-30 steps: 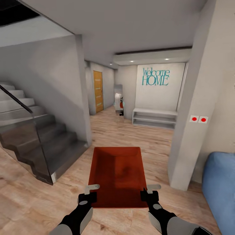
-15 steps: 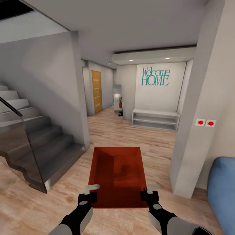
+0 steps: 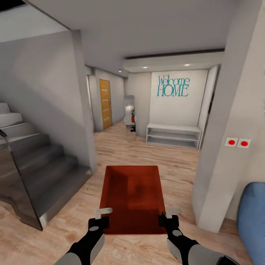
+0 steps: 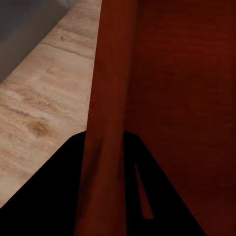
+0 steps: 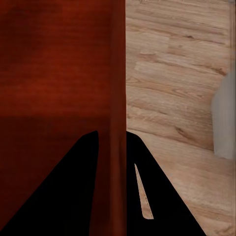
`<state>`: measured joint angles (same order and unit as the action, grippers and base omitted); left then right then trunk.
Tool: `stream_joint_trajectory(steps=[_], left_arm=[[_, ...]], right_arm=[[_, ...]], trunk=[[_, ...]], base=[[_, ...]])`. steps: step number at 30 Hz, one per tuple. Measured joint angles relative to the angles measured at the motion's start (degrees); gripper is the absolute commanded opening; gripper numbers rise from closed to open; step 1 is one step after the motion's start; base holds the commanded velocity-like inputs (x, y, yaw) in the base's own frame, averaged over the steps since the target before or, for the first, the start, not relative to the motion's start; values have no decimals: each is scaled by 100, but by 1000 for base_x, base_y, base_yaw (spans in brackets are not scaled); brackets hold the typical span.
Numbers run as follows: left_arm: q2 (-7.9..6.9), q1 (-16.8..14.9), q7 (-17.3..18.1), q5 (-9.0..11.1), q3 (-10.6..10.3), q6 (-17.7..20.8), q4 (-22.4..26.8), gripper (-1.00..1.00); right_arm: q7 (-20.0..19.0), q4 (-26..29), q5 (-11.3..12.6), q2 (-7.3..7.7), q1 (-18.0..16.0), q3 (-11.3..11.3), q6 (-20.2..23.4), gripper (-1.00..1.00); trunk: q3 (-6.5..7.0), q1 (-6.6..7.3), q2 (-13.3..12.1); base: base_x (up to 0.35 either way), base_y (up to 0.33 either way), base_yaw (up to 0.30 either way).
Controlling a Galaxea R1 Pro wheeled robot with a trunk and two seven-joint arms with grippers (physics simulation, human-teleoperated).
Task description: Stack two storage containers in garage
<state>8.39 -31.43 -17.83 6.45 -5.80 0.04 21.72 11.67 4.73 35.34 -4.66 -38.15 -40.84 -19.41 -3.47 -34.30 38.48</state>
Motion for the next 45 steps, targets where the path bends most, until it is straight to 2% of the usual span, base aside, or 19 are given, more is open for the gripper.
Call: stream_joint_trajectory(steps=[45], left_arm=[[2, 0, 31, -40, 38, 4, -16, -100]], right_arm=[[-32, -7, 37, 6, 0, -14, 13, -100]], trunk=[[0, 0, 0]], base=[[321, 0, -5]])
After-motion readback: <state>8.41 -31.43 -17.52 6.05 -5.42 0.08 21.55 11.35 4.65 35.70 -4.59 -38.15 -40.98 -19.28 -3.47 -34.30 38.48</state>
